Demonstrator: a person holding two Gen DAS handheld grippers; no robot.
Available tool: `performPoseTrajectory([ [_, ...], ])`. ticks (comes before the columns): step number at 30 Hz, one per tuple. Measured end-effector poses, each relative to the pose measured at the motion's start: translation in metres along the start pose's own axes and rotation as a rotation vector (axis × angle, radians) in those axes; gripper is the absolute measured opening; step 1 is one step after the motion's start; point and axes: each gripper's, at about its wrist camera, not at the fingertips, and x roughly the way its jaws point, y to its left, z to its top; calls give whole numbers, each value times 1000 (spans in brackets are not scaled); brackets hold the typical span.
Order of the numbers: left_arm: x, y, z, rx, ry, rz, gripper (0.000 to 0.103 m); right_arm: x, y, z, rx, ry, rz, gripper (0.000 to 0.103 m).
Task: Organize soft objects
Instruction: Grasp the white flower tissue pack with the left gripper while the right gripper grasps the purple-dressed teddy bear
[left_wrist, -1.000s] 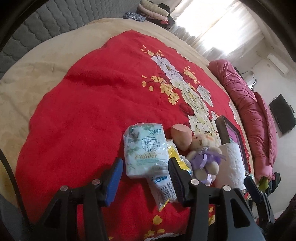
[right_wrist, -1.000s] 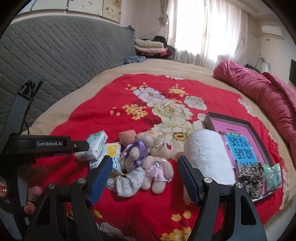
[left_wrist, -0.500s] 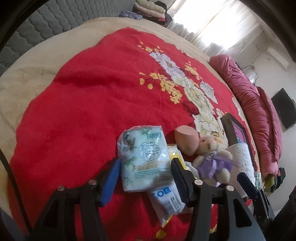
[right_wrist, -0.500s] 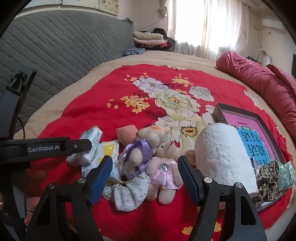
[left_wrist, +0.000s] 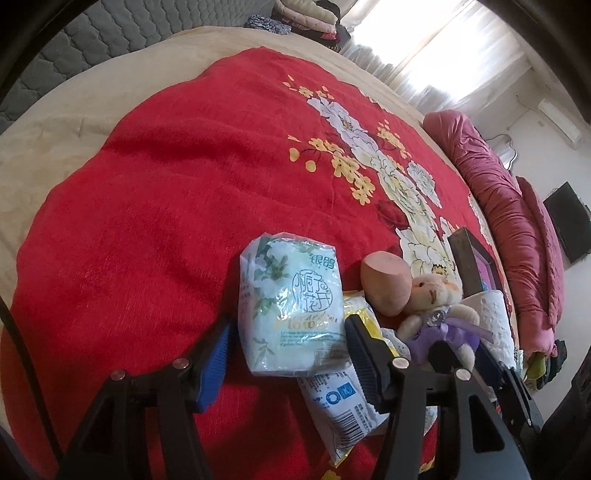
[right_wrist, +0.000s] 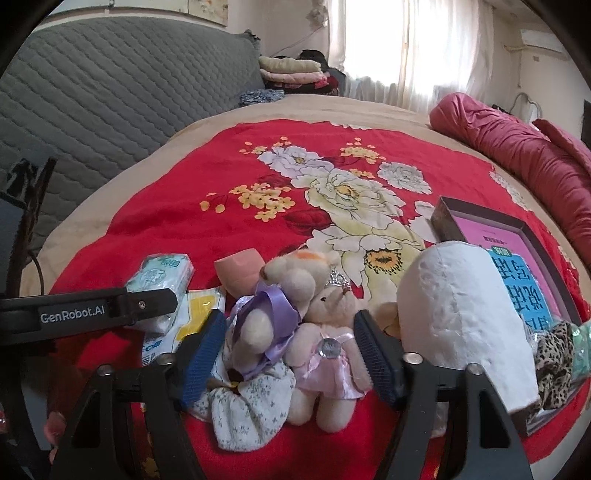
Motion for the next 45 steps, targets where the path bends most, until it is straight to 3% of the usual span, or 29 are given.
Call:
performPoseTrajectory([
  [4, 1, 1, 0, -4, 0, -2, 60, 7, 2, 1, -23, 2, 9, 32],
  [8, 3, 1, 0, 0, 2, 0, 60, 10, 5, 0, -41, 2, 40, 24],
  [14, 3, 0, 0, 3, -6, 0, 59, 3, 2, 1, -55, -23, 43, 22],
  [17, 2, 0, 0, 15, -14, 7, 51, -2, -3, 1, -47, -27, 48, 22],
  [24, -3, 3, 1, 11, -31, -12, 45, -10, -7, 0, -44, -36, 59, 22],
  [35, -36, -5, 0, 46, -128, -24, 45, -25, -14, 1, -33, -75, 78, 22],
  [45, -60, -28, -16, 81, -152, -18, 45, -42, -20, 2, -30, -106, 93, 22],
])
